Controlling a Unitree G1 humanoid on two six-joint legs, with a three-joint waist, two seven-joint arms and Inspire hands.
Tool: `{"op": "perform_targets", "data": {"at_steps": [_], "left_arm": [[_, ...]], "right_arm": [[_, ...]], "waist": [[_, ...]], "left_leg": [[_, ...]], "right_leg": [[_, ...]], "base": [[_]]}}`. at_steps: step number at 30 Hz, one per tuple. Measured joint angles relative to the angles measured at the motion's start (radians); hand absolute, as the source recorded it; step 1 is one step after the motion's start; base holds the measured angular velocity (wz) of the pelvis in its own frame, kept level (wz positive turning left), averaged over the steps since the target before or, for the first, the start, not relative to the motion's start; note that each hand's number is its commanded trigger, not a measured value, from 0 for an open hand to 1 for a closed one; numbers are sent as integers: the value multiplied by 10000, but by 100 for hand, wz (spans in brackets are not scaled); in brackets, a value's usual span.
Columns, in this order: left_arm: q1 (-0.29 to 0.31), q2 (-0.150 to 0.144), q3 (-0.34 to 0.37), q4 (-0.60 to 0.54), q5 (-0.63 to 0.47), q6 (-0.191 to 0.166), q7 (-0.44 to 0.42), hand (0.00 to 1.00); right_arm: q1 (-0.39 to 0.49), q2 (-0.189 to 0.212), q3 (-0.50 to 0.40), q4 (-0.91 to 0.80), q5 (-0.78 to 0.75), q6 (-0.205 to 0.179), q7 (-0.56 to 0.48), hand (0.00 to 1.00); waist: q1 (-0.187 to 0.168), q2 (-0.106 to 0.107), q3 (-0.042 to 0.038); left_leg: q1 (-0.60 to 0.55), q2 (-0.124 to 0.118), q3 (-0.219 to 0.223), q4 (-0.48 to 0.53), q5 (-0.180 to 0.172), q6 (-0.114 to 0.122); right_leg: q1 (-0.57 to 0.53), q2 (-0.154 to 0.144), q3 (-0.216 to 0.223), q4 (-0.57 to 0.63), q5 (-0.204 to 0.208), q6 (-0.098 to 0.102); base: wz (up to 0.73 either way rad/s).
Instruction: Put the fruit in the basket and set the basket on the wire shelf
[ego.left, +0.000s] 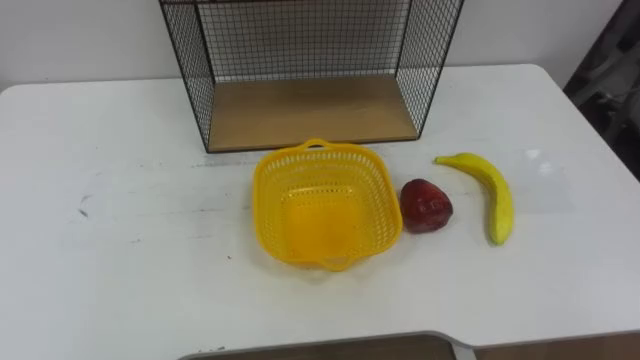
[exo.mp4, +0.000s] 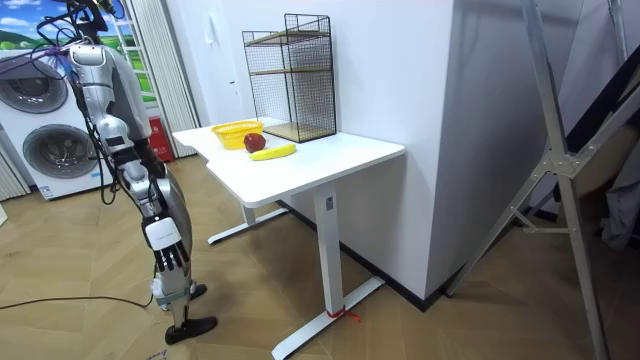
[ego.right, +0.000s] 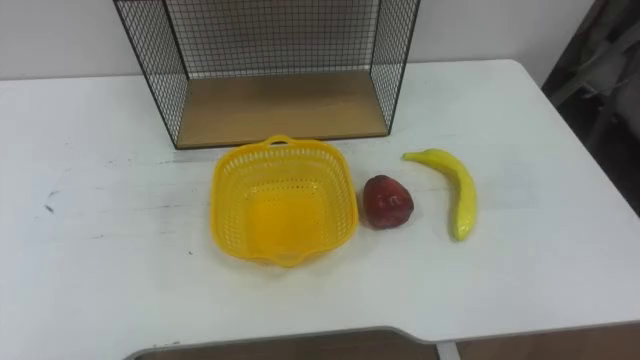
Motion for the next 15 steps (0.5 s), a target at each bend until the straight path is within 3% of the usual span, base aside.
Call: {"op": "perform_targets", "data": {"at_steps": [11,13,15], "left_arm": [[-5,-3,26,44,-17,20,49,0],[-21,-9,30,67,-11,26,61,0],[-23,-26,31,114,-6,35,68,0]], "right_arm": [[-65,-18,78,288,711,320,315,0],[-77,-23,76,305,1112,376,302,0],[6,-31,68,446,2497,459,180,0]], "waist": [[7,11,-10],[16,7,-13],[0,22,-13]], "left_leg": [[-55,-7,-78,56,0,-1],[-53,-5,-78,61,0,-1],[4,-5,-102,69,0,0]], "right_leg": [[9,-3,-102,-5,-3,2],[12,-2,-65,-2,-3,2],[87,-8,-100,-2,-3,2]], "base": [[1],[0],[4]]}}
